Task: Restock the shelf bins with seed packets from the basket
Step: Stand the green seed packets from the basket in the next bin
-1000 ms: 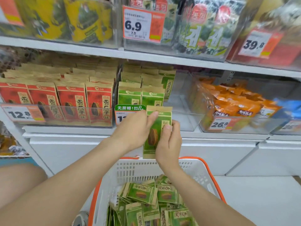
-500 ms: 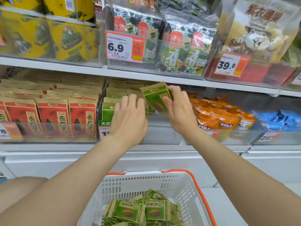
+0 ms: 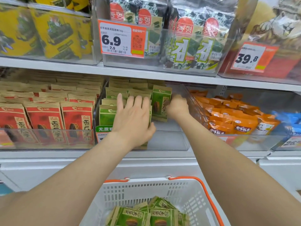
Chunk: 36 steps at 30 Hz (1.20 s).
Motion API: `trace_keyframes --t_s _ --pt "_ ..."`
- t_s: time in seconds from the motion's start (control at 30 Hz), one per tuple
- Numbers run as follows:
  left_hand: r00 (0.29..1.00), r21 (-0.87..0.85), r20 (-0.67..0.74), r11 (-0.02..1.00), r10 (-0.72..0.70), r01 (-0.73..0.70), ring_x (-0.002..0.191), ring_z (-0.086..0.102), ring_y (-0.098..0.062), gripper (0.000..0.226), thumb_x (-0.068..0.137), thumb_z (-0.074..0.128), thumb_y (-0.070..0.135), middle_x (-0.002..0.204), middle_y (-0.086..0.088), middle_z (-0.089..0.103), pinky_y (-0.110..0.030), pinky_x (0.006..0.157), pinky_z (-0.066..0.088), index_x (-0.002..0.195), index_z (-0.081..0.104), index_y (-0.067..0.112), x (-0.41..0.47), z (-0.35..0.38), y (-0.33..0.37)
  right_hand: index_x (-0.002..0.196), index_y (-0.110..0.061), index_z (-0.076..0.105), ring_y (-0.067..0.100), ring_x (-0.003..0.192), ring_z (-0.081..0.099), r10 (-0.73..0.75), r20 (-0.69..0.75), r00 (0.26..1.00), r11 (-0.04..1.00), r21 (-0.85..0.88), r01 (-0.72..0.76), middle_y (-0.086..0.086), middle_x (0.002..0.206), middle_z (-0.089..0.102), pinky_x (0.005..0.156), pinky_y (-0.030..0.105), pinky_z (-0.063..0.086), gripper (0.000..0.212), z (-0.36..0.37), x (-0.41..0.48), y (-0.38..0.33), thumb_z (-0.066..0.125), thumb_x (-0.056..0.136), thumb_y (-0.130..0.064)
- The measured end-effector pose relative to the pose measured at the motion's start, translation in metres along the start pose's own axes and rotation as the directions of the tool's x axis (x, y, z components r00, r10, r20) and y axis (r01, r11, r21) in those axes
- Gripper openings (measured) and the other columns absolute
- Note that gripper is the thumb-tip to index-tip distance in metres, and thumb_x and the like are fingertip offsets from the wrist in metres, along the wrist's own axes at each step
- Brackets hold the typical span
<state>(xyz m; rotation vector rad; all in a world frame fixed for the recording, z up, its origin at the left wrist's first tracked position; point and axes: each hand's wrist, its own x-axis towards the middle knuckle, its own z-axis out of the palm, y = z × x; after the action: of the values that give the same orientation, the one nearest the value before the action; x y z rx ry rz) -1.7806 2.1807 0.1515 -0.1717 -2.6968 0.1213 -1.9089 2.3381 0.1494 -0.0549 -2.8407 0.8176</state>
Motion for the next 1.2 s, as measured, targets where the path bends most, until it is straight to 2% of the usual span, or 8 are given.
trace_keyframes --t_s 0.13,0.3,0.5,0.63,0.93,1.03,1.1,1.2 --pt "1.0 0.008 0.022 1.0 -0.004 0.003 0.117 0.054 -0.036 0.072 0.083 0.047 0.058 0.13 -0.01 0.053 -0.067 0.115 0.026 0.137 0.049 0.01 0.006 0.004 0.003 0.123 -0.002 0.062 0.039 0.122 0.063 0.026 0.08 0.996 0.998 0.049 -0.03 0.02 0.126 0.067 0.087 0.033 0.049 0.029 0.023 0.017 -0.012 0.059 0.101 -0.02" --pt "1.0 0.041 0.0 0.999 -0.02 0.02 0.108 0.054 -0.036 0.067 0.082 0.051 0.061 0.122 -0.01 0.053 -0.063 0.108 0.032 0.127 0.052 0.011 0.009 0.006 0.008 0.115 -0.013 0.068 0.023 0.096 0.065 0.016 0.198 0.98 0.99 0.133 -0.043 0.005 0.109 0.072 0.074 0.026 0.045 0.035 0.034 0.031 -0.014 0.068 0.091 -0.039" --pt "0.999 0.031 -0.025 0.999 -0.033 0.034 0.107 0.053 -0.035 0.068 0.08 0.049 0.063 0.12 -0.01 0.052 -0.061 0.105 0.033 0.126 0.053 0.012 0.01 0.008 0.009 0.135 -0.019 0.045 0.028 0.107 0.065 -0.035 0.074 0.997 0.959 0.284 0.013 0.004 0.12 0.068 0.088 0.034 0.053 0.06 0.031 0.029 -0.007 0.075 0.088 -0.04" --pt "0.999 0.023 -0.016 0.999 -0.04 0.04 0.108 0.053 -0.036 0.069 0.08 0.048 0.063 0.121 -0.01 0.051 -0.06 0.104 0.033 0.126 0.053 0.012 0.01 0.006 0.011 0.142 -0.013 0.037 0.034 0.118 0.063 -0.008 0.202 0.979 0.976 0.215 -0.036 0.01 0.127 0.065 0.091 0.035 0.052 0.062 0.035 0.024 -0.01 0.068 0.095 -0.037" --pt "0.999 -0.058 -0.003 0.997 -0.041 0.041 0.114 0.054 -0.036 0.073 0.081 0.044 0.062 0.128 -0.011 0.052 -0.063 0.111 0.032 0.133 0.051 0.011 0.001 -0.003 0.004 0.101 -0.012 0.067 0.033 0.098 0.071 0.004 0.303 0.953 0.998 0.055 -0.021 0.01 0.107 0.073 0.082 0.038 0.061 0.037 0.015 0.013 -0.007 0.067 0.094 -0.049" --pt "0.999 -0.116 -0.029 0.992 -0.042 0.038 0.119 0.052 -0.036 0.075 0.082 0.045 0.06 0.13 -0.01 0.052 -0.063 0.114 0.03 0.138 0.05 0.01 -0.003 -0.008 0.004 0.094 -0.013 0.057 0.031 0.104 0.066 0.049 0.254 0.966 0.999 -0.006 -0.05 0.009 0.107 0.064 0.08 0.033 0.052 0.036 0.005 0.003 -0.001 0.068 0.094 -0.047" --pt "0.997 -0.153 -0.078 0.988 -0.026 0.014 0.125 0.049 -0.035 0.069 0.084 0.047 0.053 0.132 -0.009 0.051 -0.061 0.116 0.029 0.138 0.05 0.011 -0.007 -0.011 0.004 0.113 -0.009 0.059 0.035 0.112 0.064 0.065 0.158 0.985 0.997 -0.048 -0.058 0.015 0.119 0.064 0.088 0.036 0.051 0.044 -0.001 -0.009 0.001 0.065 0.094 -0.049" --pt "0.983 -0.155 -0.181 0.985 0.042 -0.071 0.12 0.048 -0.036 0.043 0.085 0.049 0.035 0.125 -0.009 0.052 -0.053 0.105 0.038 0.123 0.055 0.014 -0.017 -0.02 0.005 0.113 -0.006 0.065 0.043 0.11 0.066 -0.057 -0.065 0.996 0.981 -0.188 0.044 0.02 0.117 0.069 0.086 0.042 0.052 0.036 -0.01 -0.034 -0.004 0.055 0.099 -0.037"
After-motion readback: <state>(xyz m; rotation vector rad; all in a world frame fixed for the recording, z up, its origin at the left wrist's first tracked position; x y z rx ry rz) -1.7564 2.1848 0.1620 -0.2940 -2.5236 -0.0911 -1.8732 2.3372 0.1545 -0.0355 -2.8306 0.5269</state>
